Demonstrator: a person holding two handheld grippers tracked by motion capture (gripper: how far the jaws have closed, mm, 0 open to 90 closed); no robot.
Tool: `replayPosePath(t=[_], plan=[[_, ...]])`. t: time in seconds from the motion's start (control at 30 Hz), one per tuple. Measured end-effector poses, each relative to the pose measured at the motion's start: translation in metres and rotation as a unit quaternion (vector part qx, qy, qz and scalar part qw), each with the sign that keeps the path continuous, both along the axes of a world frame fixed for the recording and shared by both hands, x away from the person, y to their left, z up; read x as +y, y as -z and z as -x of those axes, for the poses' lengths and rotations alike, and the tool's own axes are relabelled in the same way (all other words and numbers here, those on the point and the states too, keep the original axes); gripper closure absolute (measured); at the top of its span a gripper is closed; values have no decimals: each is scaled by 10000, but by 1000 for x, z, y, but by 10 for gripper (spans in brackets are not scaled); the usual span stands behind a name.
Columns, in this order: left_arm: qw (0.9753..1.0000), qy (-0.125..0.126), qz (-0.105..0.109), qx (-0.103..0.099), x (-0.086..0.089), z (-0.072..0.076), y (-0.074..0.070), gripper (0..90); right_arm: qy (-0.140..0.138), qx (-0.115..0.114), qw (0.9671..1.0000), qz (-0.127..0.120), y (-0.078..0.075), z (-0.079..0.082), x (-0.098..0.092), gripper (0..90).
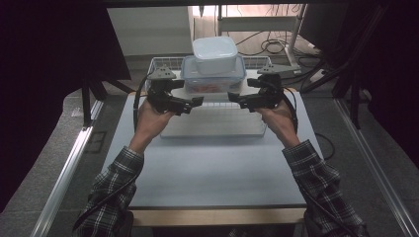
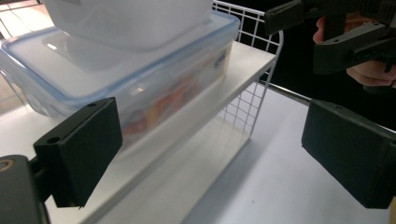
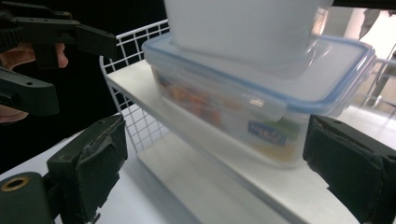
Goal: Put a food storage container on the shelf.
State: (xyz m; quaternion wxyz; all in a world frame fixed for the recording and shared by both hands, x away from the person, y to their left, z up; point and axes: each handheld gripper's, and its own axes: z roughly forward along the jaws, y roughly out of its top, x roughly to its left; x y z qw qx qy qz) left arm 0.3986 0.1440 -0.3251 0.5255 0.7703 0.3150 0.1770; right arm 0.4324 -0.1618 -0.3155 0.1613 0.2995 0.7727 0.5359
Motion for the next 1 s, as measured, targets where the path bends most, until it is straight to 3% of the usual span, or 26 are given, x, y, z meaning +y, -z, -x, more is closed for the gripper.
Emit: replayPosePath(t=[0.4,0.7,1.0], plan=[[9998,115,-85,124,-2,15,26,51,-162,72,9998,135,19,14,-2,61],[9991,235,24,353,-1,20,43,50,-224,84,9995,211,31,21,-1,59],[9987,274,-139,414,-2,29,58,41,-306,138,9991,277,42,28,-1,52]])
